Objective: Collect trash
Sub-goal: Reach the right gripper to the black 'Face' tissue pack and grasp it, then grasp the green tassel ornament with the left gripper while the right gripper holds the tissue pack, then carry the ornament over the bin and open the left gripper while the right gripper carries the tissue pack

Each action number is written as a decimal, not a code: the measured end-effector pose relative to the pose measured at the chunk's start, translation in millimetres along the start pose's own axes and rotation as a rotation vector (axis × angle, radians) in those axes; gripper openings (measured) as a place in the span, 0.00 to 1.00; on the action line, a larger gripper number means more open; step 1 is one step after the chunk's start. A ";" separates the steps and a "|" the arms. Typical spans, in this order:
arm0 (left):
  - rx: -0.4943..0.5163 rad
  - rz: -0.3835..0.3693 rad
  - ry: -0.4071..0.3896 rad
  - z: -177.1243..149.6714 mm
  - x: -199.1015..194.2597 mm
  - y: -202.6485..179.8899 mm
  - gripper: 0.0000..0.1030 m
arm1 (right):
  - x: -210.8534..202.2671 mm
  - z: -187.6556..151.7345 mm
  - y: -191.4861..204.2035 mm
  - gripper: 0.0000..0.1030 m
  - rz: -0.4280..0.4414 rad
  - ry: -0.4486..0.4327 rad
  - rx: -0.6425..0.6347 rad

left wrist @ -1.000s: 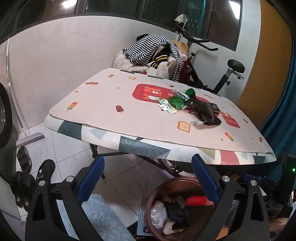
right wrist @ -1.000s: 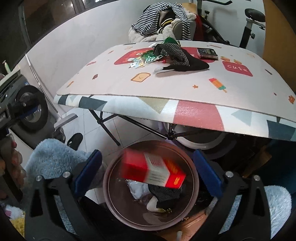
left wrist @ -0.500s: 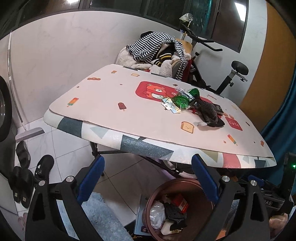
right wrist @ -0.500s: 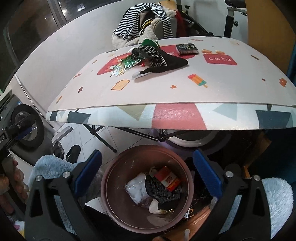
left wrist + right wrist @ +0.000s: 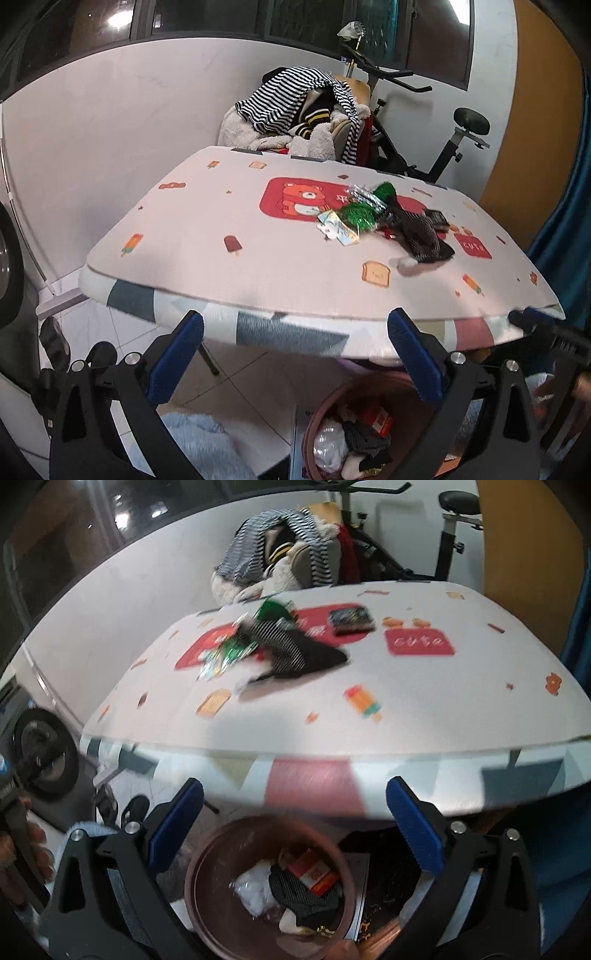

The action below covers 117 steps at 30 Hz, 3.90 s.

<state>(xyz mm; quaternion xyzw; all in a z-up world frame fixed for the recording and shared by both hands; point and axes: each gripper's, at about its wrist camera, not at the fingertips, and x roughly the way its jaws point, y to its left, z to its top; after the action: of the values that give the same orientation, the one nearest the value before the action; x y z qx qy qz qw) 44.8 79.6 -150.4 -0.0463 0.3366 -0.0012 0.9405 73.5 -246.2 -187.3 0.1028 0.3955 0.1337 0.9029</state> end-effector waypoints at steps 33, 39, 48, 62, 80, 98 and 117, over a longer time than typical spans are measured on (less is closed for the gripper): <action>-0.110 -0.083 0.091 50.7 102.0 17.7 0.92 | 224.7 176.6 -39.2 0.63 -0.203 0.160 -0.230; -0.117 -0.181 0.122 79.0 127.9 -6.2 0.73 | 196.3 170.8 -40.6 0.61 -0.166 0.008 -0.211; -0.031 -0.380 0.193 164.4 228.2 -84.7 0.64 | 172.9 171.5 -77.4 0.61 -0.165 -0.107 -0.009; 0.105 -0.251 0.317 180.0 303.1 -158.9 0.49 | 177.2 171.0 -84.5 0.61 -0.130 -0.085 0.035; -0.062 -0.514 0.080 255.0 188.8 -121.8 0.33 | 175.6 170.3 -83.4 0.61 -0.164 -0.096 0.041; 0.029 -0.547 0.006 188.2 18.4 -77.4 0.33 | 33.7 136.9 -5.8 0.61 0.019 -0.221 -0.076; 0.188 -0.579 0.152 27.4 -43.4 -77.7 0.35 | -72.8 30.0 28.0 0.61 0.072 -0.240 -0.050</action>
<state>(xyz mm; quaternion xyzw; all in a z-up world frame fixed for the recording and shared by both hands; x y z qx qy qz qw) 30.8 6.0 -94.9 -0.0530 0.3771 -0.3034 0.8735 43.9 -245.7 -109.2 0.1095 0.2770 0.1626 0.9407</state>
